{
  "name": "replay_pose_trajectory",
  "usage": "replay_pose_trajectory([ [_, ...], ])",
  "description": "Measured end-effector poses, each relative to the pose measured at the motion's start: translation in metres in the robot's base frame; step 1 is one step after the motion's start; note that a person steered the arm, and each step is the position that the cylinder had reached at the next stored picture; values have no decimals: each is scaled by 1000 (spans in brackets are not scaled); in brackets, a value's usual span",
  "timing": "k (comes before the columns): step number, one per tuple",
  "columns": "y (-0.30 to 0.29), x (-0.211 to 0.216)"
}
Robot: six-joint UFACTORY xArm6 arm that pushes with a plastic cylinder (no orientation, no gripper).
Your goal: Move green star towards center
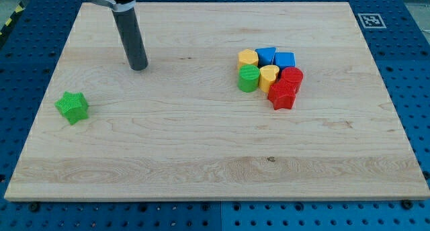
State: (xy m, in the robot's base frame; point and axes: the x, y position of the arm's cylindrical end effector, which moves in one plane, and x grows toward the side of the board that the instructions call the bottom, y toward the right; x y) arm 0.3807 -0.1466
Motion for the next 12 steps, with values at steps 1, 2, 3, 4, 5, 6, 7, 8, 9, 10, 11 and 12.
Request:
replay_pose_trajectory([
  [1, 0, -1],
  [2, 0, -2],
  [3, 0, -4],
  [4, 0, -4],
  [5, 0, -4],
  [6, -19, -4],
  [7, -69, -4],
  [8, -83, 6],
  [9, -121, 21],
  [10, -139, 42],
  [11, -139, 79],
  [12, -126, 102],
])
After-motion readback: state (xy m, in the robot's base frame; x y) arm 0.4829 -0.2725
